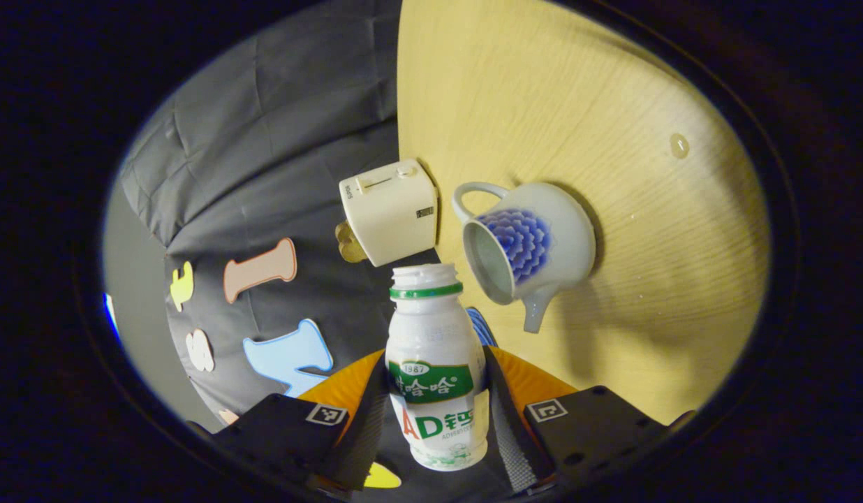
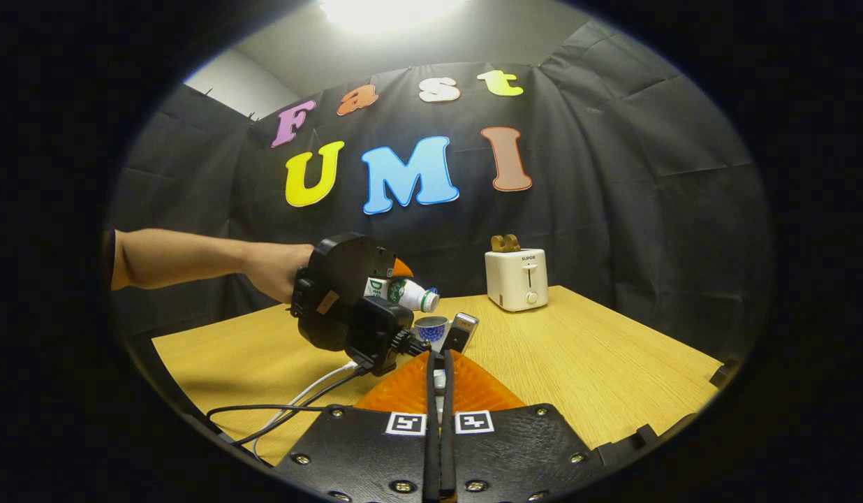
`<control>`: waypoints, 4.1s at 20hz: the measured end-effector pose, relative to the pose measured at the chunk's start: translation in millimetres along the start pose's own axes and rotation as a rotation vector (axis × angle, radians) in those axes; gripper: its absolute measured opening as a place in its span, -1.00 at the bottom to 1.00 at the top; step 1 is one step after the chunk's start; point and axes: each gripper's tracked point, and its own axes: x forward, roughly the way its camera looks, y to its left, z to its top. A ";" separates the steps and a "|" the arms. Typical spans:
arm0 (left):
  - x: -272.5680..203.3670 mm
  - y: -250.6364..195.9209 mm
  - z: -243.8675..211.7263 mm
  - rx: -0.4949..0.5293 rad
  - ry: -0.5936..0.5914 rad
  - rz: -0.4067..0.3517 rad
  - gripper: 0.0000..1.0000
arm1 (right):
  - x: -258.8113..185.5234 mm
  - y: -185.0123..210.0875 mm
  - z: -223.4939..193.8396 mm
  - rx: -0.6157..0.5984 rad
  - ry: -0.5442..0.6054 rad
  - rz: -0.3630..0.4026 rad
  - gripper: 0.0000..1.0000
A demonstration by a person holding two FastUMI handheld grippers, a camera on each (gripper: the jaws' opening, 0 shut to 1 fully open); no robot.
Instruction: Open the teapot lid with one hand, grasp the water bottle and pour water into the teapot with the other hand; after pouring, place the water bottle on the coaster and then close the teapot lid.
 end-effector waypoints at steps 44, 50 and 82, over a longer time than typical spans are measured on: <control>-50.8 -9.4 -213.1 -1.763 -0.120 0.335 0.66 | 248.0 15.1 -14.1 -0.170 0.123 -0.020 -0.98; -38.4 -8.9 -233.4 -1.825 -0.125 0.343 0.65 | 246.4 16.1 -23.1 -0.177 0.145 -0.016 -0.99; -21.0 -51.2 -227.1 -1.805 -0.010 0.322 0.98 | 222.4 27.4 8.6 -0.181 0.027 0.010 -0.34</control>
